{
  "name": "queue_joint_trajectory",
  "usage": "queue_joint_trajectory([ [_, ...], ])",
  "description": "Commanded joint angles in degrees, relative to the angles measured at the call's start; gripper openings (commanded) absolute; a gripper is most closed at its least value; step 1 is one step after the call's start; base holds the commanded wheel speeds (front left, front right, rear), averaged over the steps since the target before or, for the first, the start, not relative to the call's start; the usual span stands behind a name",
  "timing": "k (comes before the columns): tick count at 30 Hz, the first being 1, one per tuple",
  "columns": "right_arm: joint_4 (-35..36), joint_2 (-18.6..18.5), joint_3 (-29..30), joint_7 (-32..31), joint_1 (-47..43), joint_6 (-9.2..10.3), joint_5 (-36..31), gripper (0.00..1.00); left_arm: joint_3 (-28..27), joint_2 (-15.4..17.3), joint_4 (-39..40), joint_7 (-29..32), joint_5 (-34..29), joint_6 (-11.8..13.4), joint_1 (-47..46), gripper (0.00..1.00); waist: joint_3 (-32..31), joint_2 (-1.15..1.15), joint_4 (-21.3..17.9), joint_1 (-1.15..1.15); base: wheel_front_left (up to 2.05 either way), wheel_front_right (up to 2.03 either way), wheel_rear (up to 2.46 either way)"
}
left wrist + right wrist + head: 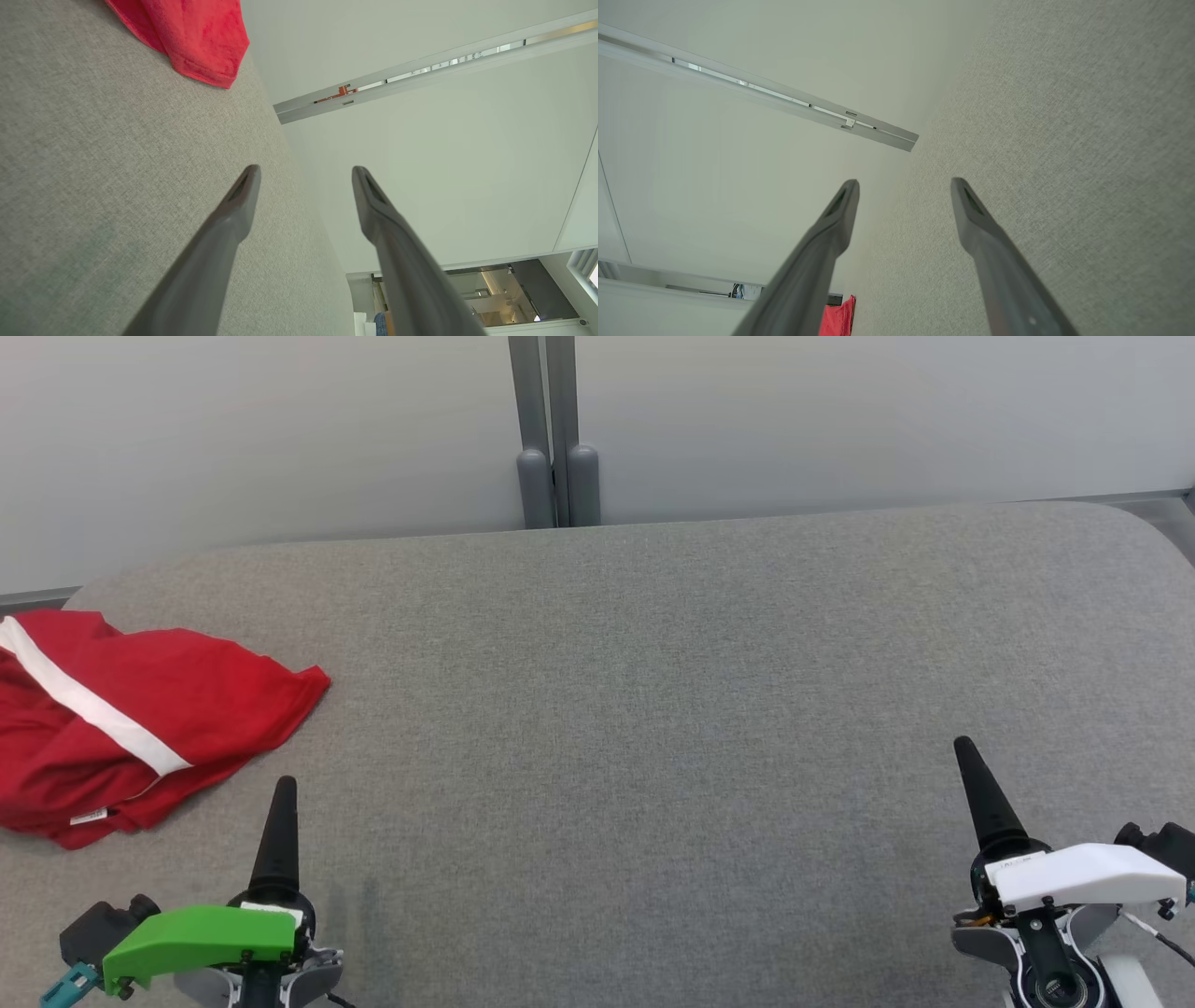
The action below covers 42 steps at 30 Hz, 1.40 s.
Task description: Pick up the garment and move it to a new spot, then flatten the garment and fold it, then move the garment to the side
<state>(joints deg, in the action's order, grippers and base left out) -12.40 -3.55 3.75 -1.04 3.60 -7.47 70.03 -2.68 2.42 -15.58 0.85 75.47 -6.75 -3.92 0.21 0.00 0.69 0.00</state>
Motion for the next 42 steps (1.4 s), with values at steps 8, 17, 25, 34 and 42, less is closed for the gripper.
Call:
queue_joint_trajectory([
  [8, 2.92, -0.81, -0.67, 2.33, -0.25, -0.02, -12.96, 1.0, 1.73, 0.33, 0.58, -2.18, -12.75, 1.88, -0.13, 1.0, -0.09, 0.0, 0.13, 0.0, 0.0, 0.0, 0.0],
  [17, 3.95, -1.31, -1.9, 4.23, -0.45, -0.02, -22.38, 1.0, 2.47, 0.37, 0.93, -4.07, -22.0, 2.98, 0.17, 1.0, -0.27, 0.0, 0.29, 0.0, 0.0, 0.0, 0.0],
  [25, 4.23, -2.0, -3.03, 5.78, -0.61, -0.02, -29.07, 1.0, 3.05, 0.41, 0.41, -5.62, -28.8, 2.7, -0.02, 1.0, -0.29, 0.0, 0.58, 0.0, 0.0, 0.0, 0.0],
  [34, 4.69, -2.35, -3.77, 7.41, -0.53, -0.02, -35.99, 1.0, 2.96, 0.44, 0.42, -7.19, -35.75, 2.76, -0.24, 1.0, -0.21, 0.0, 0.65, 0.0, 0.0, 0.0, 0.0],
  [42, 4.5, -2.7, -4.28, 8.68, -0.83, -0.02, -41.46, 1.0, 3.14, 0.91, 0.32, -8.53, -41.79, 2.42, -0.41, 1.0, -0.14, 0.0, 0.57, 0.0, 0.0, 0.0, 0.0],
])
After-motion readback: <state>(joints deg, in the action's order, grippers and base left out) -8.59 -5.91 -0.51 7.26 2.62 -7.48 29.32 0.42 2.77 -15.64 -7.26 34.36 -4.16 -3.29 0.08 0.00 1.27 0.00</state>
